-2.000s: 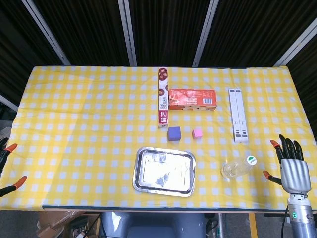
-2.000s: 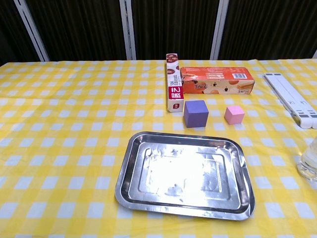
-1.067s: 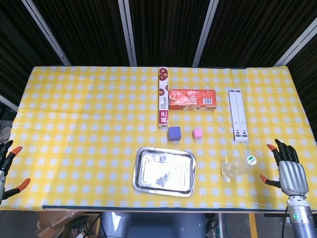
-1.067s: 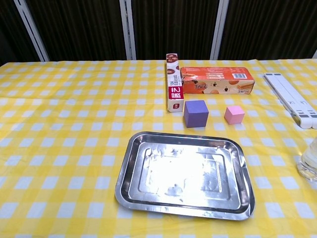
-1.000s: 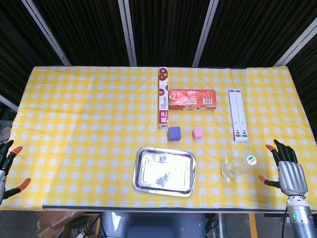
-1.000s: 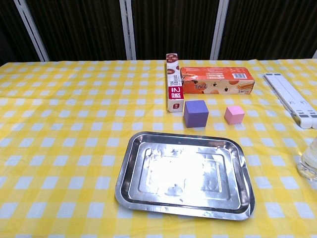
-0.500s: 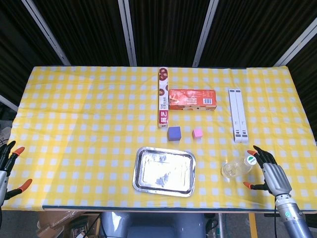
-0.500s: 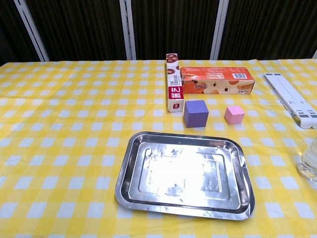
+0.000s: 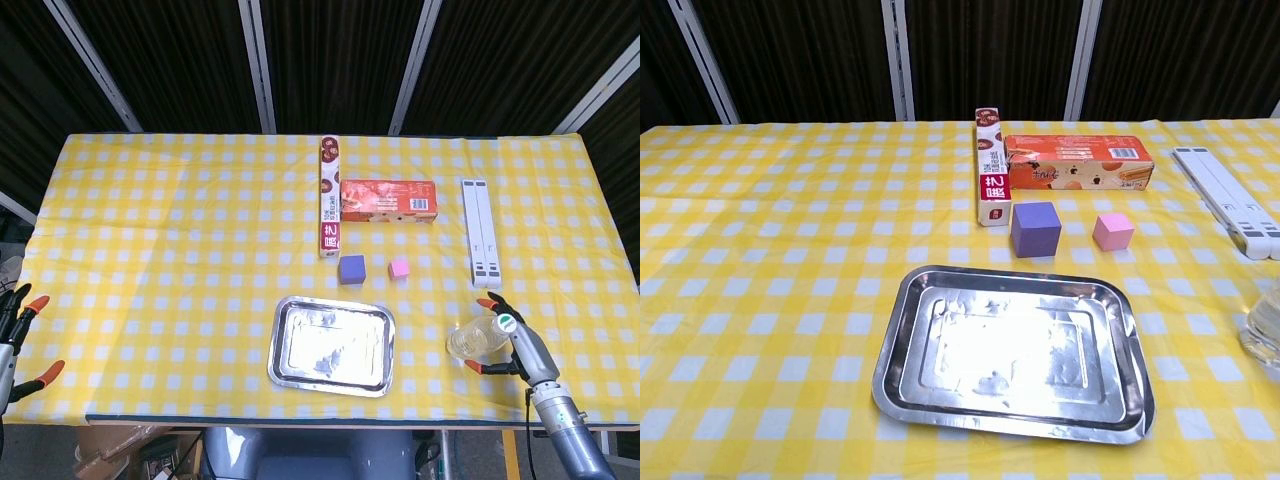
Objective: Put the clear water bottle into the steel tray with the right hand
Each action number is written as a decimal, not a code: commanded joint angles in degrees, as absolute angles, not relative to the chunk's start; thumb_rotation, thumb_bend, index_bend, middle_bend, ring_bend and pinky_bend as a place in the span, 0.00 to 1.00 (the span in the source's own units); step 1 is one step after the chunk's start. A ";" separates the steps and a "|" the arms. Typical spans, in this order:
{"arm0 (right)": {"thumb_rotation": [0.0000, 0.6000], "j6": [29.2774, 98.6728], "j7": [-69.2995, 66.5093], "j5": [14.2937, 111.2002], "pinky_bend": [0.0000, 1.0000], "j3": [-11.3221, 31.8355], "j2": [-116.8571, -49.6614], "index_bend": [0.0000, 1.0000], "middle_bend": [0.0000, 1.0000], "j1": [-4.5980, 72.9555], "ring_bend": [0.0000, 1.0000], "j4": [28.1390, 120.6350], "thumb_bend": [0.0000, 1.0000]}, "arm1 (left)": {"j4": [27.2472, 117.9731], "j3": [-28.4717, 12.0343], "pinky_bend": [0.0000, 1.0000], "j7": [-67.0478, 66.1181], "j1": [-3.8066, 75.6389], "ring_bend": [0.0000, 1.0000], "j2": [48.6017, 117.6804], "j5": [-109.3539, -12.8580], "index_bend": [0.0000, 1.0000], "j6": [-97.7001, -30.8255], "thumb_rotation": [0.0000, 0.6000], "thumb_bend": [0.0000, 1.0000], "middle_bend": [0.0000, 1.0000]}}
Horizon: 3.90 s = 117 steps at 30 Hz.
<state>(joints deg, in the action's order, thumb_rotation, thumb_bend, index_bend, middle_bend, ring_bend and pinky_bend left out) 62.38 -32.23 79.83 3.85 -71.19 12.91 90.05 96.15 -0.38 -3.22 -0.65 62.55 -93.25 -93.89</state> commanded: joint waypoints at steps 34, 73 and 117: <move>1.00 60.27 -73.61 82.64 0.00 4.03 -81.50 0.73 0.52 13.85 0.20 81.04 0.58 | 96.17 -0.44 0.00 -3.21 -0.89 0.00 62.42 -93.08 0.12 -94.12 1.00 0.22 0.00; 1.00 57.41 -37.83 65.79 0.00 12.90 -76.15 0.73 0.52 22.20 0.20 122.73 0.58 | 95.89 -0.59 0.00 -0.63 -0.80 0.00 61.40 -92.37 0.13 -93.68 1.00 0.22 0.00; 1.00 54.03 -51.57 79.09 0.00 11.10 -66.24 0.73 0.52 18.04 0.20 122.22 0.58 | 96.39 -0.56 0.00 -1.60 -0.97 0.00 61.60 -92.44 0.13 -93.75 1.00 0.22 0.00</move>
<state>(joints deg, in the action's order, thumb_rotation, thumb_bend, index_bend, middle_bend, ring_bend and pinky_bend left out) 51.98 -50.82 77.13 10.25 -69.49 18.91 119.13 96.39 -0.56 -1.60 -0.97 61.59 -92.44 -93.76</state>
